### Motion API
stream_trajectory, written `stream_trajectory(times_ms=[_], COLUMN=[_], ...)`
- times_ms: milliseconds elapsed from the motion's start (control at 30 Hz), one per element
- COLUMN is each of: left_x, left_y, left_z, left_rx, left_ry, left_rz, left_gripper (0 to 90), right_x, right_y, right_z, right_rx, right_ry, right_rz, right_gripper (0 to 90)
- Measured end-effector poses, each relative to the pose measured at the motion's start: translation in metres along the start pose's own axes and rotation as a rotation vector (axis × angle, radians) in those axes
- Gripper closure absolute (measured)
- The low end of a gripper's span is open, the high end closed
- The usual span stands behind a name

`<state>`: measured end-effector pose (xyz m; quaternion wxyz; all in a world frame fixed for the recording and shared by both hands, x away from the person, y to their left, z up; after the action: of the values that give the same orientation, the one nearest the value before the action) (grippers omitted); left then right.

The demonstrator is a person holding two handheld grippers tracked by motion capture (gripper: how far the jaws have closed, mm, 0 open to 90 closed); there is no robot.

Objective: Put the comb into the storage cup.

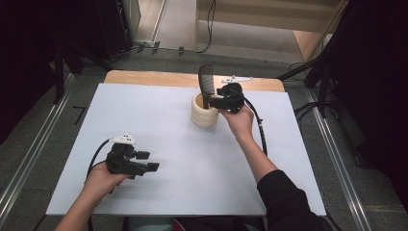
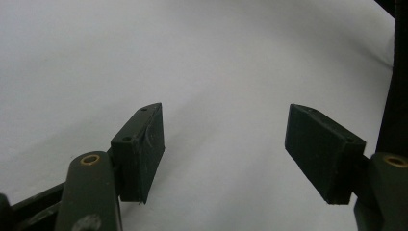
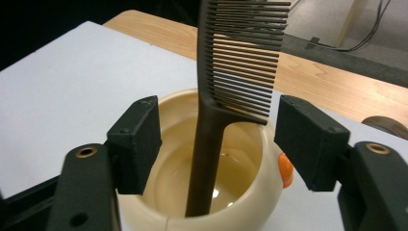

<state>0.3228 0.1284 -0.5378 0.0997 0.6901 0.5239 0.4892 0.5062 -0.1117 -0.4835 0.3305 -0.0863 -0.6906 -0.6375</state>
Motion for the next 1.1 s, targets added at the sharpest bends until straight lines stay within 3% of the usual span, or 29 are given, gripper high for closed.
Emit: stream_trajectory(times_ms=[367,467,533,700,1100], left_x=[0.000,0.001,0.001,0.002,0.002], left_y=[0.001,0.001,0.001,0.001,0.002], left_z=[-0.001,-0.001,-0.001,0.000,-0.001], left_rx=[-0.002,-0.002,-0.001,-0.001,-0.004], left_ry=[-0.002,-0.001,0.000,-0.001,0.004], left_rz=[-0.006,-0.007,-0.008,-0.009,-0.008], left_gripper=[30.4,30.4,30.4,30.4,30.4], right_x=[0.026,0.034,0.039,0.051,0.066], right_y=[-0.013,-0.018,-0.019,-0.027,-0.046], right_z=[0.002,0.004,0.005,0.004,-0.006], right_rx=[-0.011,-0.005,-0.001,0.021,0.019], right_ry=[0.041,0.072,0.080,0.080,0.067], right_rz=[0.012,0.022,0.001,-0.002,-0.011], right_gripper=[26.3,26.3,25.5,23.8,15.9])
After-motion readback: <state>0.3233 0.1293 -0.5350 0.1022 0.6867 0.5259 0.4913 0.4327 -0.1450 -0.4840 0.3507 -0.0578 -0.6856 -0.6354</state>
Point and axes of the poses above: each handheld gripper's, and its own axes: x roughly backward along the jaws, y roughly out of its top, z roughly to its left, the point moved 10 cm from there along -x, roughly forward along the jaws, and after that the axes turned 14 degrees about -y, right-handed, at the moved point
